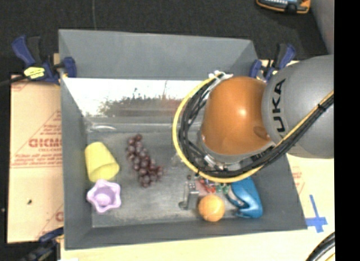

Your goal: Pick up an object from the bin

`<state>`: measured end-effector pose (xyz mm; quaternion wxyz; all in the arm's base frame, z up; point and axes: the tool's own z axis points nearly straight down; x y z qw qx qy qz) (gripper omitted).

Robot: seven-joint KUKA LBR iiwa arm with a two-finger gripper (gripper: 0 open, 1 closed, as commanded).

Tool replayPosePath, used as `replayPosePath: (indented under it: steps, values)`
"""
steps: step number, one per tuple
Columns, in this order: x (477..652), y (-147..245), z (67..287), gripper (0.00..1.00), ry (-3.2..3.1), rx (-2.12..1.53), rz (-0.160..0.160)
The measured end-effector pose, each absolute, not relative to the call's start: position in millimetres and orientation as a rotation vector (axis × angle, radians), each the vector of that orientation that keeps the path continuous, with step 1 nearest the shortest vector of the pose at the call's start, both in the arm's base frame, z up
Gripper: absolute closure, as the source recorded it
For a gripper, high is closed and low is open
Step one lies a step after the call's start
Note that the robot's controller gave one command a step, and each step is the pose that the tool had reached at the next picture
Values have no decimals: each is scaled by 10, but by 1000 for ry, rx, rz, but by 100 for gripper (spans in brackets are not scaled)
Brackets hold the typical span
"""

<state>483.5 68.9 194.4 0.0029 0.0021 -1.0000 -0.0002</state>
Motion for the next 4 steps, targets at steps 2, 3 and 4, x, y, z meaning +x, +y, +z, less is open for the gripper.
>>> replayPosePath:
  steps: [2, 3, 4]
  values:
    - [5552, 1202, 710, 0, -3141, 244, -1]
    - [5783, 1239, 1298, 0, -3155, -74, -4]
    - [6011, 1404, 1010, 0, -3153, 16, -4]
